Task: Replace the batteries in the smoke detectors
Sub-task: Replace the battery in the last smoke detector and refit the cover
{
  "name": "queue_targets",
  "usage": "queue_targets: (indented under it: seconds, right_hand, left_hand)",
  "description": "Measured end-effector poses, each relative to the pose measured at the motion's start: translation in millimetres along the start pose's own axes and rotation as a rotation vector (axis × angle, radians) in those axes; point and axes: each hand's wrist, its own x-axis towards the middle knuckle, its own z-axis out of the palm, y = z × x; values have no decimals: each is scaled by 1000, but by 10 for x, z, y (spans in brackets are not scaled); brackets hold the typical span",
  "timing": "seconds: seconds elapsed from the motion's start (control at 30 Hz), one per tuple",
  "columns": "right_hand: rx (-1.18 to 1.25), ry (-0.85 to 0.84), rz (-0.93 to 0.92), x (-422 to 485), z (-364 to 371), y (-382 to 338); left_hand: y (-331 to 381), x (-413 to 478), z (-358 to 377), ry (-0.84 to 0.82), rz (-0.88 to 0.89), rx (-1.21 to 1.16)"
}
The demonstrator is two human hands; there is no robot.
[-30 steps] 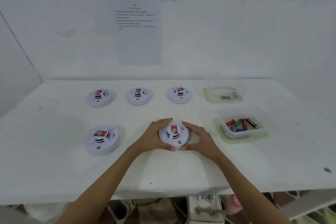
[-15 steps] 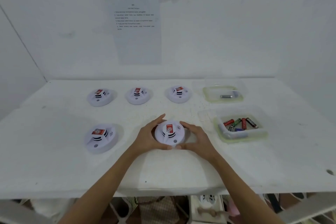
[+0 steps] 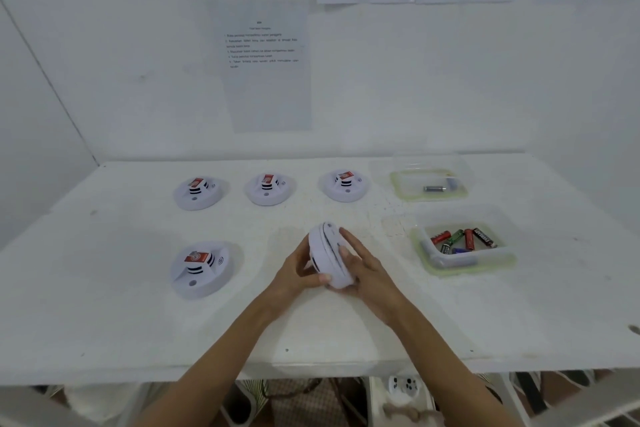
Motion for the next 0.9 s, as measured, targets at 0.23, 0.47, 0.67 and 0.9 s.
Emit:
queue_targets:
  seconds: [0.23,0.47,0.67,0.9]
  right_hand:
    - [58,163,57,-23,-77,-122]
    - [-166,177,-32,-53,-21,-174]
    - [-306,103,-86,-48,-66,-326]
    - [-423,92,-262,27,7,-262]
  left_hand:
    - [259,35,-121,-6,103,226]
    - [363,29,-175,-50,233,437]
    - [397,-20,-194,-3,255,408]
    - [438,-42,-242,18,272,414]
